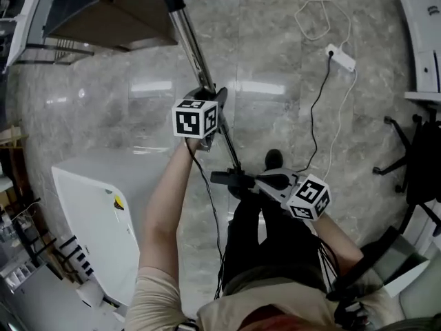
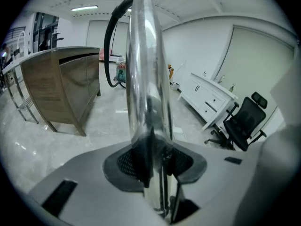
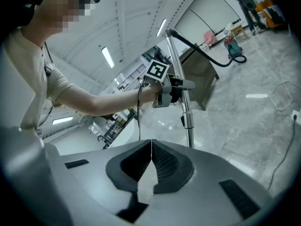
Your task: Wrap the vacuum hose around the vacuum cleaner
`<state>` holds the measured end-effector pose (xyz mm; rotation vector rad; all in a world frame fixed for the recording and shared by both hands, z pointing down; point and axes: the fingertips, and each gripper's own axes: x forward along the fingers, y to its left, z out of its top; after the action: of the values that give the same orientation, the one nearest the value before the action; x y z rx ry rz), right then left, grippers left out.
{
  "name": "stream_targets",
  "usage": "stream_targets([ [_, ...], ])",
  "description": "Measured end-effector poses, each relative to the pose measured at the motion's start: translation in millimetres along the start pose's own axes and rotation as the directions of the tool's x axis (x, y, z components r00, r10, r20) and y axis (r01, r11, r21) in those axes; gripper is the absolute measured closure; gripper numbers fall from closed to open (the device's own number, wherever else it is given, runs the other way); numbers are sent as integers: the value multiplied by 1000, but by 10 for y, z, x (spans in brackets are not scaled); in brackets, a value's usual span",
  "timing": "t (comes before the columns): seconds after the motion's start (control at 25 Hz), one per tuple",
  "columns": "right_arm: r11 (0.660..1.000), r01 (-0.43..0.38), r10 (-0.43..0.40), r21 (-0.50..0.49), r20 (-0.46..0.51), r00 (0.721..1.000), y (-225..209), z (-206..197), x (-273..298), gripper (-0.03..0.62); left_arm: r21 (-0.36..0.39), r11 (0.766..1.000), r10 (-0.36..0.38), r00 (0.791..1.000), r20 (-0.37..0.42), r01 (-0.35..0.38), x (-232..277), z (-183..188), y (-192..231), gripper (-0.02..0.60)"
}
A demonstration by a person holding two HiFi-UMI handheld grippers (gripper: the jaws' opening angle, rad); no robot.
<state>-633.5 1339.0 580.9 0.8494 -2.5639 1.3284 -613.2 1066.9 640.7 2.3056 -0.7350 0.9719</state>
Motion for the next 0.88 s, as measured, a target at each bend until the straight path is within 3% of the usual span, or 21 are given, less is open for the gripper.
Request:
stream_targets([
  [0.28, 999, 46, -46, -7, 26, 999, 64, 281, -398, 591, -136, 988, -65, 992, 109, 79, -14, 604, -519, 443],
  [0.44, 983, 22, -28, 183, 28, 999, 101, 161, -625, 591, -203, 972, -94, 987, 132, 119, -59, 780, -993, 443],
  [0.56, 936, -14, -11, 352, 69, 998, 119, 135, -748, 591, -229, 960, -131, 982, 138, 160, -183, 927, -1389, 443],
  [0.72, 832, -117, 33, 542, 162, 986, 71, 48, -990, 591, -276, 937, -173, 972, 159, 212, -353, 1144, -1914, 443],
  [0.8, 786, -125, 1, 606, 201, 980, 12, 42, -1184, 591, -298, 924, -196, 966, 168, 239, -424, 1291, -2116, 443],
  [0.88, 755, -93, -82, 649, 235, 969, -133, 113, -1387, 591, -305, 917, -208, 961, 181, 256, -491, 1503, -2209, 443],
])
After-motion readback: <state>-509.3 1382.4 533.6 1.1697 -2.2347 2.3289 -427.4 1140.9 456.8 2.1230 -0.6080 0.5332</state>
